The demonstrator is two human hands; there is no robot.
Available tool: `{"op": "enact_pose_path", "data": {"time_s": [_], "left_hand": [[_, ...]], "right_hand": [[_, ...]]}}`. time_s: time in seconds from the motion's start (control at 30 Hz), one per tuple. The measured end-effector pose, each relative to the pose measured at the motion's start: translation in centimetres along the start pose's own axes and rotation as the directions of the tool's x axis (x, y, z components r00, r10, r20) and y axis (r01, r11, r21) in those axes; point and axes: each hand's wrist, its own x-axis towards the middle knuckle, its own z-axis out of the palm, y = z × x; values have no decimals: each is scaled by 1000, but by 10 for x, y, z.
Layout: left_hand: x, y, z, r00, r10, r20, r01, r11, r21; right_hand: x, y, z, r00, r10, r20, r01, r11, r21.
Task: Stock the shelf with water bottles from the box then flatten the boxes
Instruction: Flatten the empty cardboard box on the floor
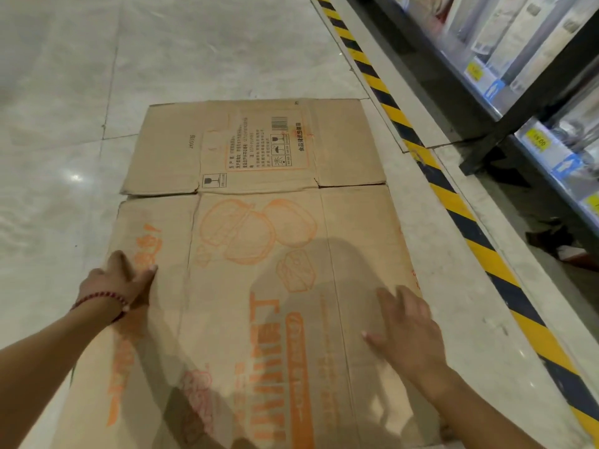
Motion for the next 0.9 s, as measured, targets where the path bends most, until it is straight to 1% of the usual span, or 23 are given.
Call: {"op": "enact_pose_path", "data": {"time_s": [0.03,0.07,0.13,0.23,0.3,0.37,0.43,0.5,0.6,0.7,0.83,0.9], "left_hand": [[-12,-3,-6,1000,-17,15,17,1000,-4],[-22,-9,-11,1000,-1,20,1,1000,-11],[-29,-16,-13,999,-35,38,38,996,-82],[-37,-14,-16,989,-115,94,127,982,-143],[-38,-13,-16,987,-127,97,143,974,-177],[-43,-11,-19,988,-130,80,141,977,-162],[-49,-11,-16,991,-131,32,134,981,-141],[-52,-16,-14,987,-156,31,159,975,-158],[-53,-30,-9,979,-193,60,200,968,-151],[-55,-38,-6,973,-220,70,229,961,-155],[-56,-43,-2,979,-199,47,201,977,-64],[-60,-40,-2,981,-187,50,190,979,-78]], "right_hand": [[1,9,-1,997,74,8,-74,996,47],[1,17,-2,989,148,11,-149,983,111],[4,29,-2,964,266,21,-263,936,234],[13,35,1,942,325,82,-334,893,302],[18,33,2,935,343,92,-354,884,305],[24,32,1,943,326,63,-330,893,305],[32,27,-4,949,312,47,-311,898,311],[43,17,-12,960,279,17,-269,907,323],[60,-1,-21,988,148,-43,-125,931,343],[70,-15,-23,999,32,-44,-12,920,392],[71,-22,-20,998,37,-52,-17,940,341],[69,-23,-20,998,37,-44,-20,942,335]]}}
